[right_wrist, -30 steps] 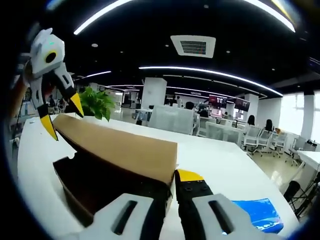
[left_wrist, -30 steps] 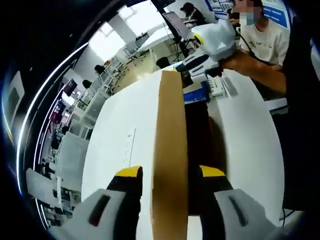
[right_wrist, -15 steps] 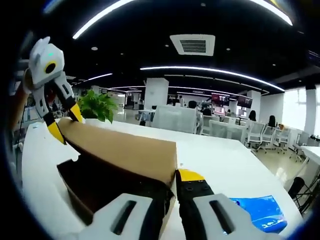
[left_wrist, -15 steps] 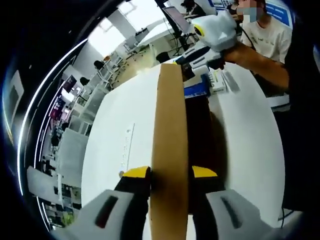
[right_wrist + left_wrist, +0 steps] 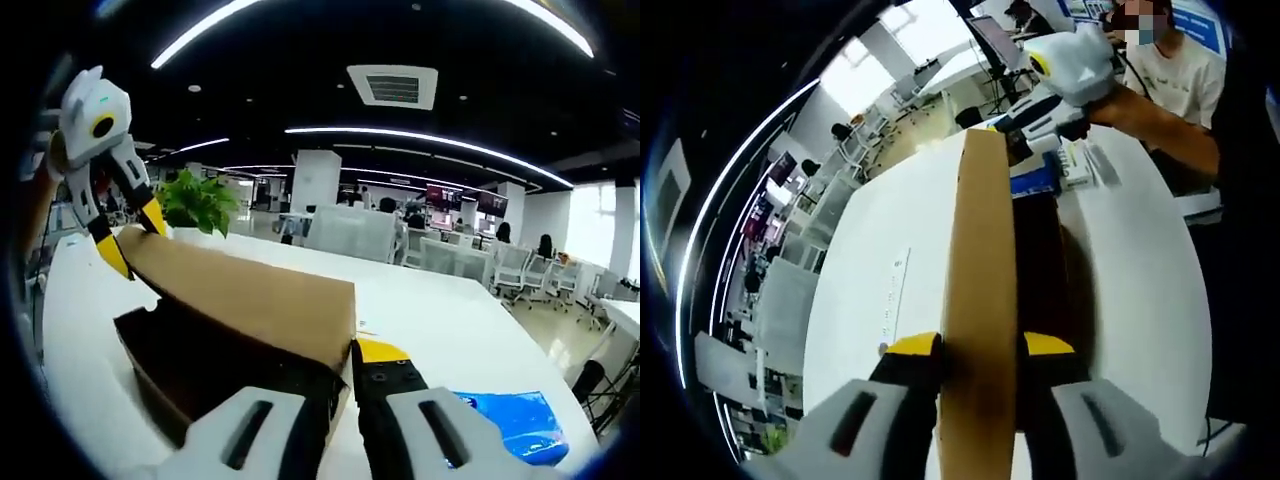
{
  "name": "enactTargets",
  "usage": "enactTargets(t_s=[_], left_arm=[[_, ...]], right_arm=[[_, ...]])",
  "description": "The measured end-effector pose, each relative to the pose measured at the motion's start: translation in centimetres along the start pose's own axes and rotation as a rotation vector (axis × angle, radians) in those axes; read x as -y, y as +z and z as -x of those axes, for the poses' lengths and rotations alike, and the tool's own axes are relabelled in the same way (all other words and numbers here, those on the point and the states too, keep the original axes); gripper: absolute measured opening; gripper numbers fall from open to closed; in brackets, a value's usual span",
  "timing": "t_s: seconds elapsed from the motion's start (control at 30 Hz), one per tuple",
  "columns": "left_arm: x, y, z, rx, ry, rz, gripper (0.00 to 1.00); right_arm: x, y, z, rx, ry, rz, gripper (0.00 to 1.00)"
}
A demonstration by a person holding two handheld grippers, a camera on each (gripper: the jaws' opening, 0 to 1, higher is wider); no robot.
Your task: Operate the shoe box by opening the lid, removing the specified soft item, and placing it in the target area until the item is outside and the box remains undamaged.
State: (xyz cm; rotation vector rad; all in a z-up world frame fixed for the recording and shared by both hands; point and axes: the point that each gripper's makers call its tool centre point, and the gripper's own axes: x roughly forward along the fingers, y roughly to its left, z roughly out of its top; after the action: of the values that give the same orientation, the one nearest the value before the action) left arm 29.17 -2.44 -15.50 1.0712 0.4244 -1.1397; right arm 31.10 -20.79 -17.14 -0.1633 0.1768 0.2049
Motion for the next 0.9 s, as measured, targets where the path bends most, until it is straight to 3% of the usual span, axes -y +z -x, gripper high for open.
enactTargets(t_s=[0.13, 0.3, 0.63, 0.8, 0.9], left_arm=[[-0.2, -0.1, 0.0, -0.008, 0.025, 0.018, 0.31], [0.0, -0.5, 0.0, -0.040, 0.043, -0.049, 0.31], [0.1, -0.5, 0.1, -0.043, 0.045, -0.033, 0.31], [0.1, -0.5, 0.3, -0.032, 0.040, -0.013, 0.31], [0.0, -0.5, 0.4, -0.025, 0.044, 0.000, 0.31]], right_arm=[[0.0, -0.1, 0.0, -0.001, 0.000, -0.003, 0.05], [0.0, 0.0, 0.0, 0.000, 0.001, -0.005, 0.05], [-0.1, -0.3, 0.2, -0.014, 0.020, 0.006, 0.06], [0.0, -1.0, 0.4, -0.050, 0.059, 0.072, 0.07], [0.3, -1.6, 0.8, -0.081, 0.074, 0.116, 0.15]])
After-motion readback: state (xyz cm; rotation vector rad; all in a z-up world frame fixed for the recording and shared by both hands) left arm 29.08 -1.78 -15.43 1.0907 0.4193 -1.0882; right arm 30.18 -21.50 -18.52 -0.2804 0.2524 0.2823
